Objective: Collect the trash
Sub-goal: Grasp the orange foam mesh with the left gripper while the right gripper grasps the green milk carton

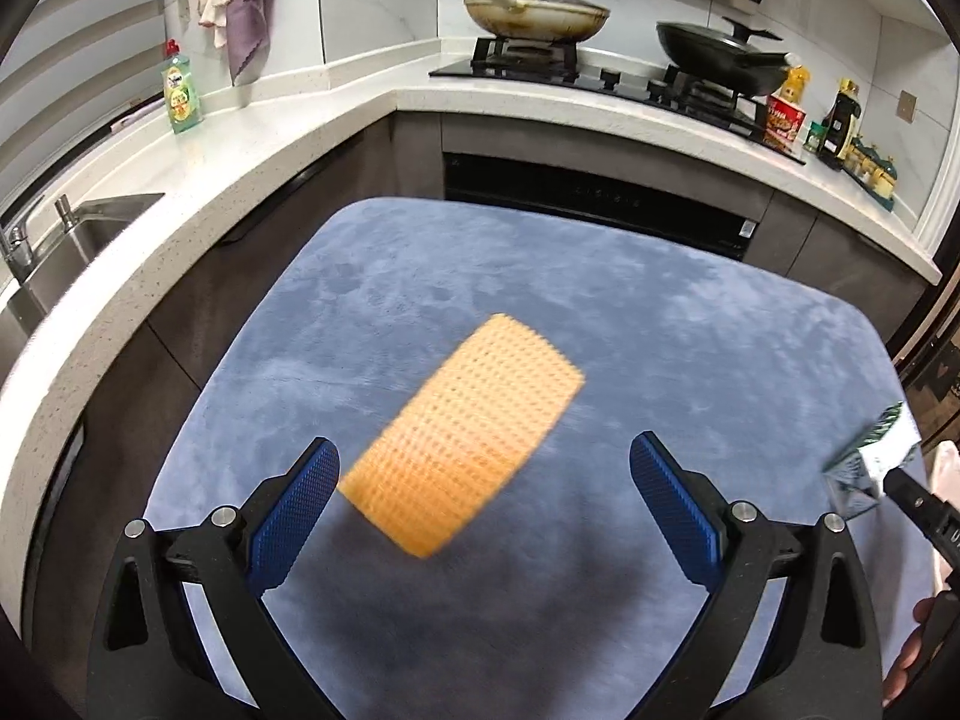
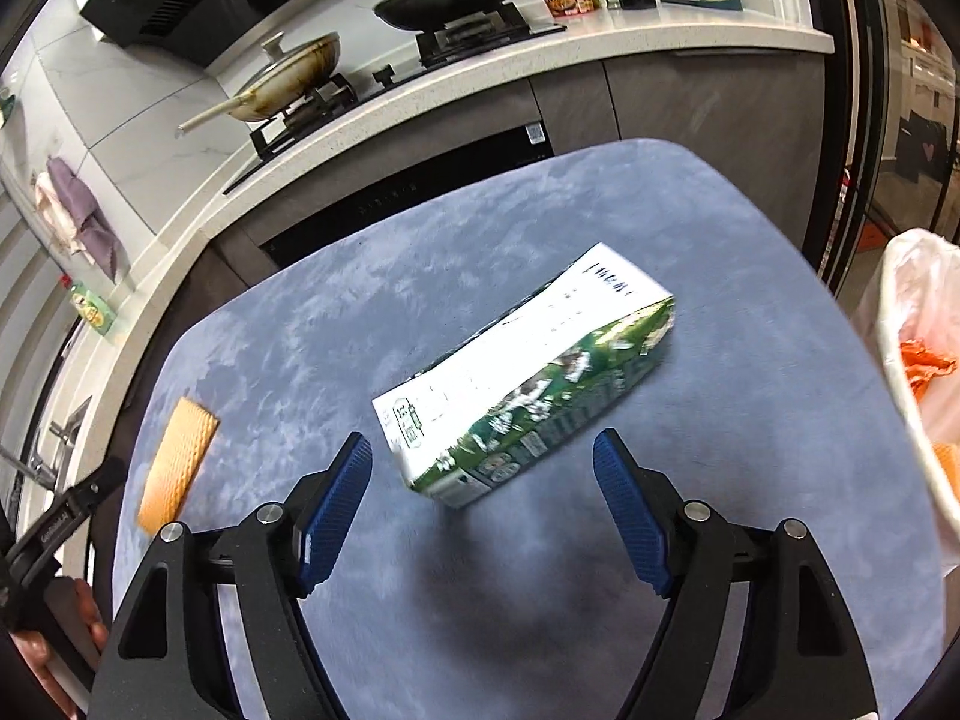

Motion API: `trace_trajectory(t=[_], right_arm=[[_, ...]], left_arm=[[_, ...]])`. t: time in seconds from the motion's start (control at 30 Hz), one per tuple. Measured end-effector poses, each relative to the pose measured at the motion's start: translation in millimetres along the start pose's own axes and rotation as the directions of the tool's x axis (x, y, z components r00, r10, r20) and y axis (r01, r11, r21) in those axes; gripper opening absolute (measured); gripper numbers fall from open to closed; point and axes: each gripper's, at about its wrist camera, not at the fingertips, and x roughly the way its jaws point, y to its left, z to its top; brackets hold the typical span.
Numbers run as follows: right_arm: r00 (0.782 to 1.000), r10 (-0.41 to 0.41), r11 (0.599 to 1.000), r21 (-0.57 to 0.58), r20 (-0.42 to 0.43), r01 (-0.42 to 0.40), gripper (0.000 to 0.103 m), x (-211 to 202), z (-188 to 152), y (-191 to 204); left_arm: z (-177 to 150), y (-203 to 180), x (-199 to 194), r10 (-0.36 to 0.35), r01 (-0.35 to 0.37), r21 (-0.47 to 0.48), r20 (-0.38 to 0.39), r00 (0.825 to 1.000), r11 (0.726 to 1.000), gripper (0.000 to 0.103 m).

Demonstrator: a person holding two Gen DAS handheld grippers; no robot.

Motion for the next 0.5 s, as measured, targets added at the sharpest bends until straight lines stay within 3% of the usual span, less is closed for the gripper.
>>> trace_trajectory(t=[0.17,0.37,0.5], right_arm=[[0.999,-0.030,0.999,0.019,0.014,0.030,0.084,15.2,2.5,11.0],[0.994,-0.103,0.992,0.070,0.032,0.101,0.086,34.2,10.0,16.8],[0.994,-0.109,0.990,0.089,0.030,0.106,0.086,49.2,13.7,18.6]], left_arm=[[-0.7,10.5,25.3,0.001,0.000,0.018,-0.024,1.000,1.000,0.093],[-1.6,17.4,53.2,-0.051,0.051,-0.004,-0.067,0.996,0.999,0.093],[-2.8,17.5,65.9,-0.057,0.056,-0.015,-0.079,0.995,0.998,0.093]])
